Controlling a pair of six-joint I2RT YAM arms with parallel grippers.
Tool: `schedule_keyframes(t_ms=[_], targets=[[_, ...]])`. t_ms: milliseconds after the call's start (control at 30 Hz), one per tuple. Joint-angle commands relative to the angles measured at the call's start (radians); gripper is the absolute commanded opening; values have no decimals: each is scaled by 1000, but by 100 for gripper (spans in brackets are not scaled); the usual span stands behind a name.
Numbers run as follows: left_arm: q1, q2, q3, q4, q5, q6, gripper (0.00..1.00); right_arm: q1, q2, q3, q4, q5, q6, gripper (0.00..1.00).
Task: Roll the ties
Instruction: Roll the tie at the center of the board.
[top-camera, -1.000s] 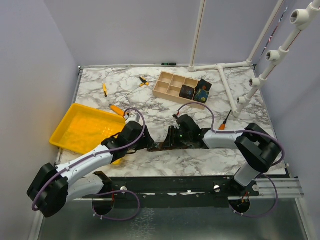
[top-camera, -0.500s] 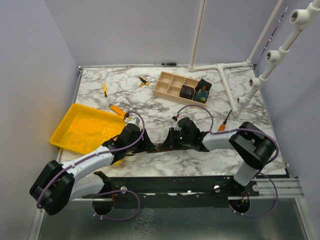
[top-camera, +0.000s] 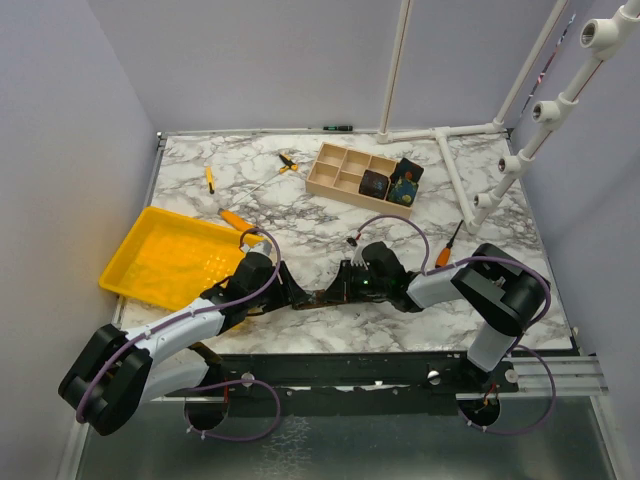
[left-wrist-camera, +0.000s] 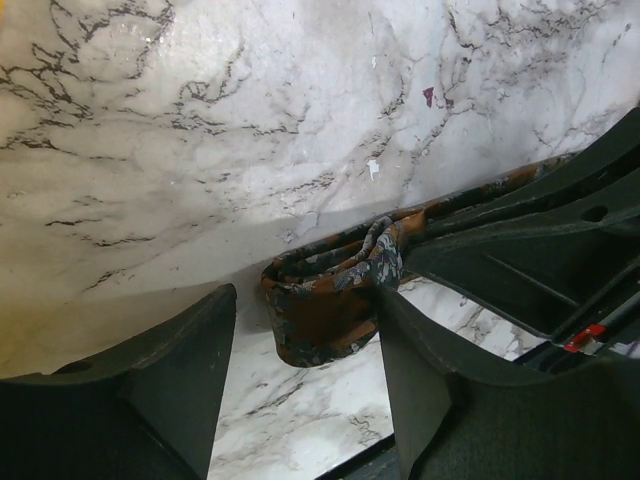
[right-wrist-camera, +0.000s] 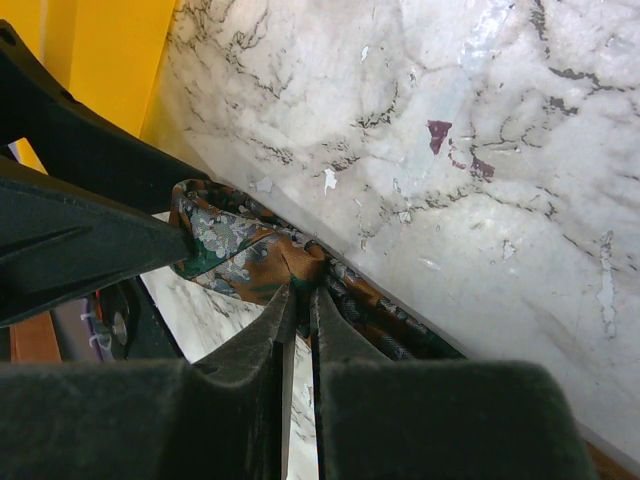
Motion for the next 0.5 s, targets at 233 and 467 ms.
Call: schedule_keyframes(t_ms=[233,467], targets=[[19,-41,-121,140,109,-185,61,-2,18,-85,12,30,-38,10],[21,-15,-129,185,134,-197,51,-1,8,-96,14,36,-40,9]])
